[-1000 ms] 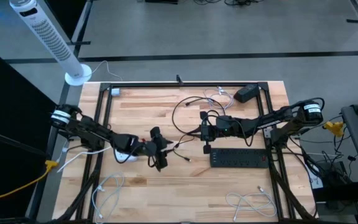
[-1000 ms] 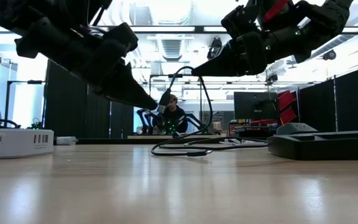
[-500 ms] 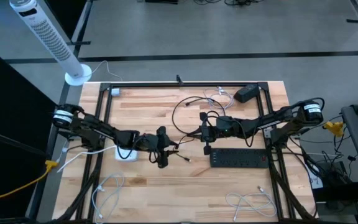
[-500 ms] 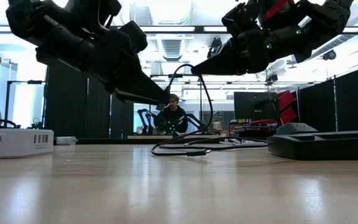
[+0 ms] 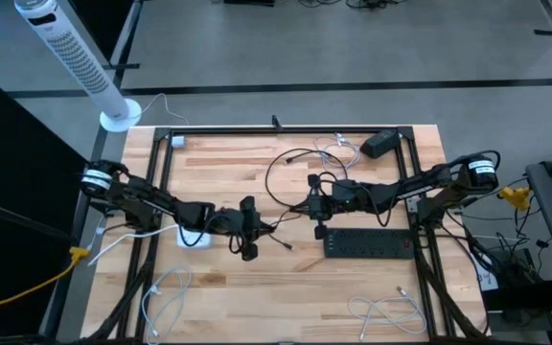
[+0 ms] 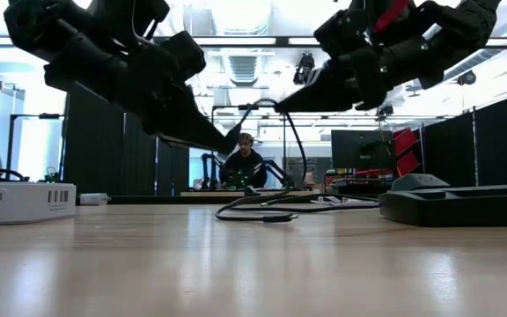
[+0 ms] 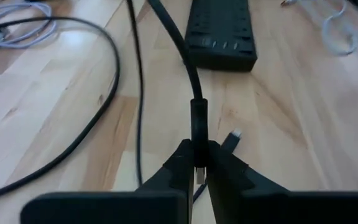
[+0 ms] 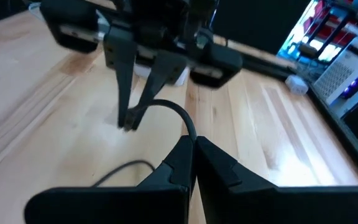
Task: Insert USB
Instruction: Insert the bottom black charger cable into the white outlet extension
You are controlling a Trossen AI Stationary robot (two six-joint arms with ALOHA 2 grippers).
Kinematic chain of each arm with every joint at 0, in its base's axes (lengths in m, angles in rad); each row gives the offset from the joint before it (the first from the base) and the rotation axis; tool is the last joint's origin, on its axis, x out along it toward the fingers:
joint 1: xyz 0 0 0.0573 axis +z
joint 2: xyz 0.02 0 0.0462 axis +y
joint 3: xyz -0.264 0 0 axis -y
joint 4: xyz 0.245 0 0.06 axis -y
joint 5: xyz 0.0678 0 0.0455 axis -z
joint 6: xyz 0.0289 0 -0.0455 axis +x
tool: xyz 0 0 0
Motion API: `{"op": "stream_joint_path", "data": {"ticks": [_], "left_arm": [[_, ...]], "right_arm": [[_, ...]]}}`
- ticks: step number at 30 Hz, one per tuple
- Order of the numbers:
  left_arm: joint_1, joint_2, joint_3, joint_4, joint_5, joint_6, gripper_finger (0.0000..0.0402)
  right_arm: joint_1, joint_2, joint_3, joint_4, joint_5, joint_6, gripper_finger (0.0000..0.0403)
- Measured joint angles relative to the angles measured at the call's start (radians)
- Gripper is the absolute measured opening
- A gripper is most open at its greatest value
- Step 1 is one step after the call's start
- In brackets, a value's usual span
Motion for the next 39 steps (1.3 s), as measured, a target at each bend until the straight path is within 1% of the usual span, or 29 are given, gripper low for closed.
{"op": "stream_joint_path", "data": {"ticks": [2, 4, 8, 11, 13, 15, 17, 21, 24, 28, 33, 37, 39], "left_arm": [[-0.001, -0.001, 0.023, -0.098, -0.016, -0.019, 0.0018], [-0.003, -0.001, 0.060, -0.236, -0.021, -0.039, 0.0018], [-0.027, -0.001, 0.156, -0.518, -0.026, -0.057, 0.0018], [-0.058, -0.001, 0.230, -0.694, -0.065, -0.060, 0.0018], [-0.079, -0.001, 0.276, -0.784, -0.087, -0.060, 0.0018], [-0.098, -0.002, 0.313, -0.846, -0.100, -0.060, 0.0018], [-0.112, -0.002, 0.341, -0.893, -0.106, -0.060, 0.0018], [-0.132, -0.002, 0.373, -0.962, -0.119, -0.075, 0.0018], [-0.145, -0.002, 0.379, -0.998, -0.149, -0.105, 0.0018], [-0.161, -0.002, 0.379, -1.044, -0.175, -0.141, 0.0018], [-0.174, -0.002, 0.379, -1.056, -0.177, -0.162, 0.0018], [-0.182, -0.002, 0.379, -1.059, -0.186, -0.166, 0.0018], [-0.185, -0.002, 0.379, -1.057, -0.186, -0.170, 0.0018]], "right_arm": [[0.000, 0.000, 0.000, -0.029, 0.000, -0.012, 0.0007], [0.000, -0.001, 0.001, -0.041, 0.000, -0.017, 0.0028], [0.002, -0.005, 0.040, -0.044, -0.013, 0.009, 0.0105], [0.003, 0.003, 0.095, -0.060, -0.121, 0.018, 0.0171], [0.003, 0.026, 0.143, -0.080, -0.177, 0.045, 0.0210], [0.007, 0.066, 0.184, -0.097, -0.213, 0.056, 0.0238], [0.015, 0.118, 0.227, -0.102, -0.229, 0.054, 0.0257], [0.037, 0.228, 0.322, -0.099, -0.241, 0.067, 0.0265], [0.049, 0.304, 0.387, -0.104, -0.239, 0.109, 0.0256], [0.063, 0.381, 0.469, -0.146, -0.234, 0.127, 0.0237], [0.073, 0.463, 0.564, -0.223, -0.147, 0.125, 0.0212], [0.075, 0.507, 0.615, -0.222, -0.143, 0.127, 0.0201], [0.076, 0.524, 0.626, -0.229, -0.122, 0.125, 0.0199]]}}
